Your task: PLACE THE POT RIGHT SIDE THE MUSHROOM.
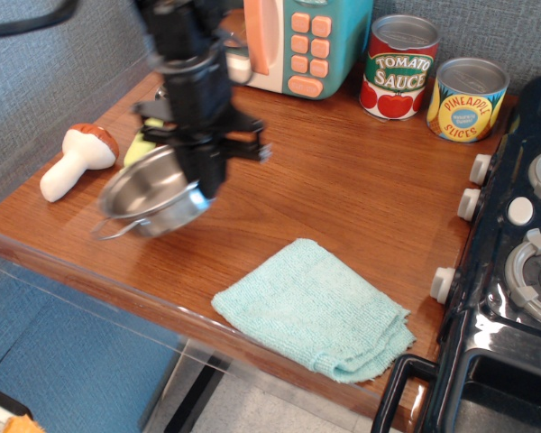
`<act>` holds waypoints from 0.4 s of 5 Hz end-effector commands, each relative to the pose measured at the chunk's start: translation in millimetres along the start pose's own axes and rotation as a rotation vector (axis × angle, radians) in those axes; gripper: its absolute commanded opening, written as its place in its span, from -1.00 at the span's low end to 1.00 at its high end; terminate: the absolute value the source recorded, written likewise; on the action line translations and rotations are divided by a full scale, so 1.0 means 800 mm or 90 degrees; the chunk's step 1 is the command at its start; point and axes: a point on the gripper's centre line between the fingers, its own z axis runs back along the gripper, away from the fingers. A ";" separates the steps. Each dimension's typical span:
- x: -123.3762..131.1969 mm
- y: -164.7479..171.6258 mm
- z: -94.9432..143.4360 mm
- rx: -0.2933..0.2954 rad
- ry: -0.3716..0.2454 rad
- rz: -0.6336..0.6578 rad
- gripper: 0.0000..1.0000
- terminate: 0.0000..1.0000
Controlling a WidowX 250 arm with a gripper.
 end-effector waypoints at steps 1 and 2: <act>-0.006 0.037 -0.009 0.040 -0.010 0.043 -1.00 -1.00; -0.002 0.039 -0.021 0.050 0.006 0.051 -1.00 -1.00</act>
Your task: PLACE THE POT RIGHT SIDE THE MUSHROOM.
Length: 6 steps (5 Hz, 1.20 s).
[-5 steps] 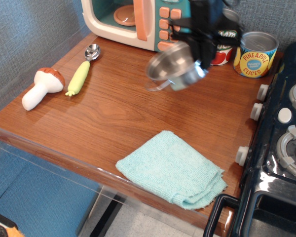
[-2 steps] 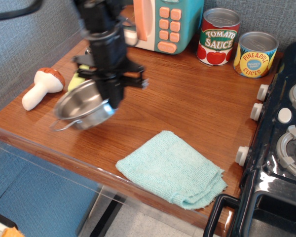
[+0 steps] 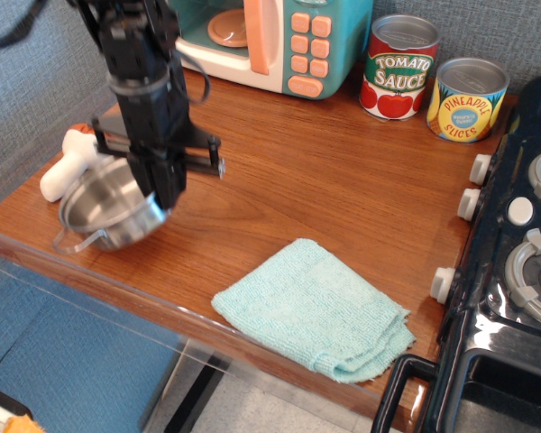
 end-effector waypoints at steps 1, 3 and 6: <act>0.009 -0.001 0.003 0.014 -0.011 0.004 -1.00 -1.00; 0.011 -0.025 0.026 0.001 -0.049 -0.057 1.00 -1.00; 0.004 -0.037 0.060 0.010 -0.116 -0.049 1.00 -1.00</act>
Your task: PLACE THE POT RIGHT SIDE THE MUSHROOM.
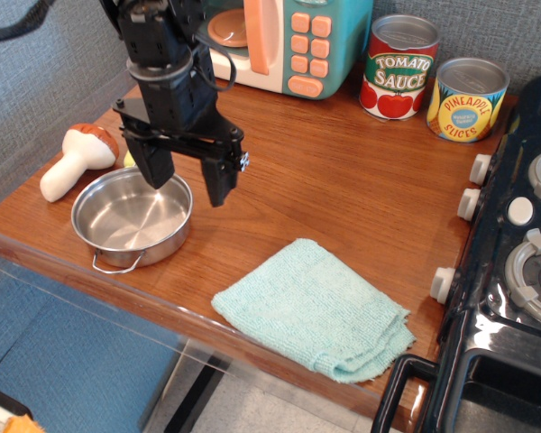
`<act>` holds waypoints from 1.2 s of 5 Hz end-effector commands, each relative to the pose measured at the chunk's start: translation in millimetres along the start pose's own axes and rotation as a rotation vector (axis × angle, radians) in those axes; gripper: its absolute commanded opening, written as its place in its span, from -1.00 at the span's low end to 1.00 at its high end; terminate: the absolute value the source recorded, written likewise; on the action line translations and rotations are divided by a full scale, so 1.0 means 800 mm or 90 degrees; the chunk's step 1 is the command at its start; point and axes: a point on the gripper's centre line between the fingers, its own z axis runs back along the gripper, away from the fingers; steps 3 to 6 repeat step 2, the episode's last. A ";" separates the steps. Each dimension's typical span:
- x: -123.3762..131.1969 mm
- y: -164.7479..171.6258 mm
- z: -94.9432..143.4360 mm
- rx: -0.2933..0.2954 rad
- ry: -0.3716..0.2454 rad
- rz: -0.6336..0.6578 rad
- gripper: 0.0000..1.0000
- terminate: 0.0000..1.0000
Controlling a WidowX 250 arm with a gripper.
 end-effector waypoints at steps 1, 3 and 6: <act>0.002 -0.003 0.019 0.045 -0.055 0.051 1.00 -1.00; 0.002 -0.003 0.019 0.045 -0.055 0.051 1.00 1.00; 0.002 -0.003 0.019 0.045 -0.055 0.051 1.00 1.00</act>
